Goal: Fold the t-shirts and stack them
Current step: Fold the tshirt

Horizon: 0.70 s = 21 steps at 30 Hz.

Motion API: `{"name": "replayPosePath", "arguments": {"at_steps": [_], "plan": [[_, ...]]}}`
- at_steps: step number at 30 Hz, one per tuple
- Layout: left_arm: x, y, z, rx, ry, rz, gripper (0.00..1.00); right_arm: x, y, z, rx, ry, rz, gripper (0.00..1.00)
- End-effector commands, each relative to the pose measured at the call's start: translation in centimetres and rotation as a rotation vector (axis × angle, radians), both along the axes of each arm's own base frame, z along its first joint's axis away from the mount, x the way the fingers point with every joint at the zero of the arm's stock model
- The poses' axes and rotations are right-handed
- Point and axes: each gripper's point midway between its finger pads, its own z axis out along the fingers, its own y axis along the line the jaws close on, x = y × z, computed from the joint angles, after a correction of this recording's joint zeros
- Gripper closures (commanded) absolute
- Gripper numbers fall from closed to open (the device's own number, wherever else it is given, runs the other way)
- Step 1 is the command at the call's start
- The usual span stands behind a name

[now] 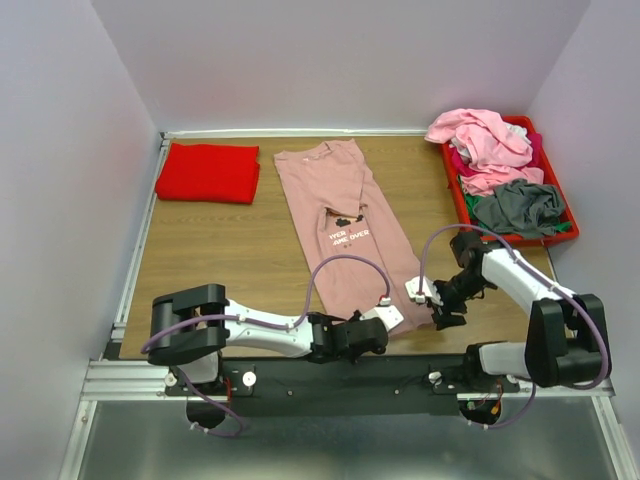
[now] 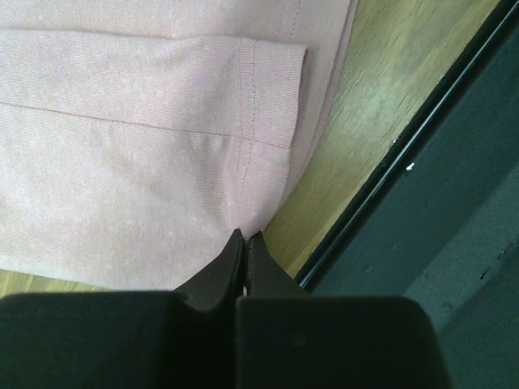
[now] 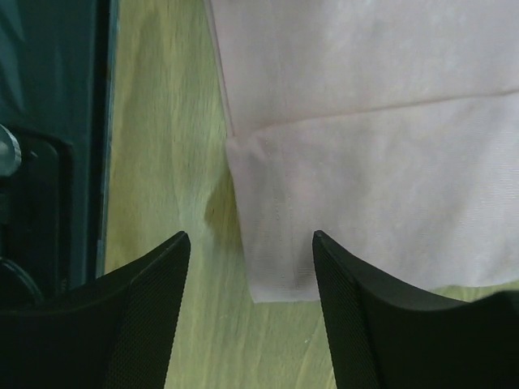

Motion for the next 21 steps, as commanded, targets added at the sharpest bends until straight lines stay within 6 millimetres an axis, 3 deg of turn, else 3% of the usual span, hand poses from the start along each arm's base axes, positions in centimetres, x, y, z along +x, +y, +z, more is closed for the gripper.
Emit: {"name": "replayPosePath", "arguments": {"at_steps": [1,5,8,12,13,17,20,21], "plan": [[-1.5,0.3,-0.5,-0.001,0.06,-0.037,1.0,1.6,-1.2,-1.4,-0.095,-0.148,0.072,0.32],[-1.7,-0.5,0.2,-0.032,0.069,-0.049,1.0,0.2,-1.6,-3.8,-0.163,-0.156,0.097,0.39],[-1.7,-0.8,0.8,-0.059,0.07,-0.052,1.0,0.9,-1.3,-3.9,-0.166,-0.187,0.091,0.49],[-2.1,-0.5,1.0,-0.079,0.084,-0.072,1.0,1.3,-1.1,-3.7,-0.162,-0.211,0.077,0.96],[-2.2,-0.6,1.3,-0.089,0.084,-0.081,1.0,1.4,-1.1,-3.5,-0.162,-0.211,0.062,1.0],[-2.3,-0.5,2.0,-0.107,0.084,-0.107,1.0,1.1,-0.7,-2.2,-0.147,-0.166,0.022,0.99],[-1.8,-0.5,3.1,-0.133,0.083,-0.115,1.0,2.8,0.5,1.0,-0.102,-0.172,-0.028,0.99],[-1.6,-0.5,4.1,-0.159,0.079,-0.125,1.0,2.3,1.1,1.9,-0.07,-0.135,-0.03,1.0]]}}
